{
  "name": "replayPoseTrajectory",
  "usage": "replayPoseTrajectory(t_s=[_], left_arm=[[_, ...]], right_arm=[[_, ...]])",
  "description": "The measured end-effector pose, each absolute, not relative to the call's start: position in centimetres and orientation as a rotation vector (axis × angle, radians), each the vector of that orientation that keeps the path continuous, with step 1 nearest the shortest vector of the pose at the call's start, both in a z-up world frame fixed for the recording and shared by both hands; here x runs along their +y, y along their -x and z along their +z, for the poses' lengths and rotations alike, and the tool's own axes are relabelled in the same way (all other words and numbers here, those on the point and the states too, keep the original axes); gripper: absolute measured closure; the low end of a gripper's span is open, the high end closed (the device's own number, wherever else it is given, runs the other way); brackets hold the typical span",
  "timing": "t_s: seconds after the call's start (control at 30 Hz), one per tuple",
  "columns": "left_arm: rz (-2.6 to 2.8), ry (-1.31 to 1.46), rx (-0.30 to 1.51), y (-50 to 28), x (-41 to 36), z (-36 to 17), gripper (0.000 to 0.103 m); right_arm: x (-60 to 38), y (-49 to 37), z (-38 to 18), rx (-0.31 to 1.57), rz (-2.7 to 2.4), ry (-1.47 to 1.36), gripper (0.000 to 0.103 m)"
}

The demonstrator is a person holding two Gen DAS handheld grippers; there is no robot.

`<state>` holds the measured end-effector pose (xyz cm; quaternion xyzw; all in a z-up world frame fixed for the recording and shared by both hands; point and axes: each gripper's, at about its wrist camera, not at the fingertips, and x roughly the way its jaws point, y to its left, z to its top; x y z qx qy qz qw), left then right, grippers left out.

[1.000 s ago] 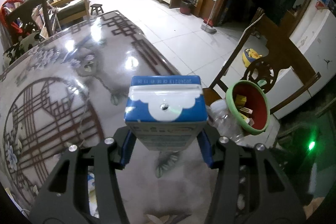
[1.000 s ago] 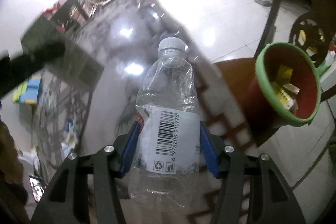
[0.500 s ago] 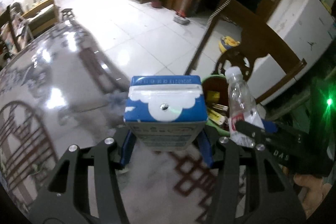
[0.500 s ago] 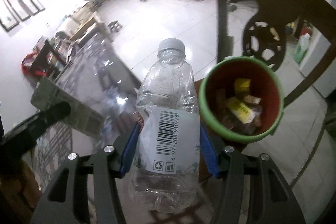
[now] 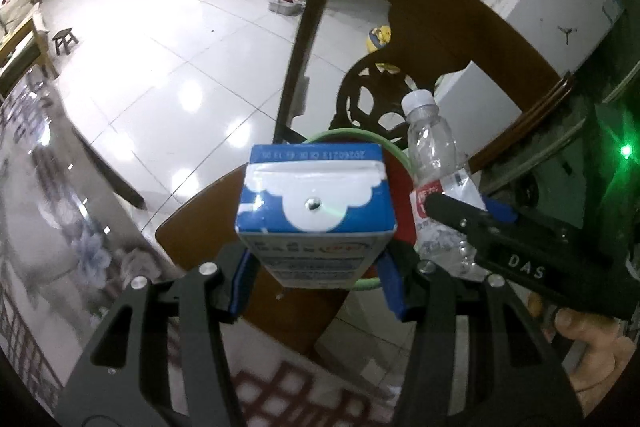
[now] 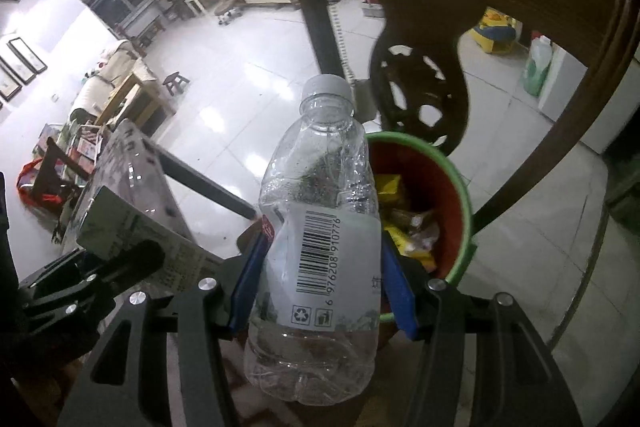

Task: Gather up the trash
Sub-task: 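Open both tools over the red bin to drop the carton and bottle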

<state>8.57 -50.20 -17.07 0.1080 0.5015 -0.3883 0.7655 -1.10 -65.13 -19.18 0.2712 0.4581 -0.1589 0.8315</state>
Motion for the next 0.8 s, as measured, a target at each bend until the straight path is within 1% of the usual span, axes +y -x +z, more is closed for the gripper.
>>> replayPoseTrajectory(t_s=[0.37, 0.4, 0.43, 0.47, 0.57, 0.6, 0.73, 0.8], left_arm=[[-0.888, -0.270, 1.085, -9.1, -54.8, -17.2, 0.052], [-0.892, -0.266, 1.083, -9.1, -55.0, -17.2, 0.050], [-0.897, -0.260, 1.078, -9.1, -55.0, -17.0, 0.039], [-0.898, -0.251, 1.065, -9.1, -54.8, -16.6, 0.034], [-0.905, -0.229, 1.045, -9.1, -54.3, -16.0, 0.032], [-0.907, -0.220, 1.043, -9.1, -53.9, -15.8, 0.029], [-0.927, -0.196, 1.030, -8.7, -52.5, -14.4, 0.029], [-0.928, -0.189, 0.997, -8.3, -50.5, -13.1, 0.029]], right_arm=[[-68.5, 1.4, -19.9, 0.949, -0.382, -0.629, 0.047], [-68.6, 1.5, -19.9, 0.944, -0.389, -0.631, 0.047], [-68.8, 1.6, -19.7, 0.937, -0.397, -0.634, 0.047], [-69.0, 1.6, -19.6, 0.931, -0.403, -0.634, 0.047], [-69.2, 2.2, -18.8, 0.906, -0.427, -0.621, 0.047], [-69.1, 2.3, -18.6, 0.901, -0.434, -0.619, 0.045], [-68.2, 3.2, -17.5, 0.883, -0.441, -0.617, 0.044], [-67.3, 3.5, -17.0, 0.878, -0.431, -0.606, 0.044]])
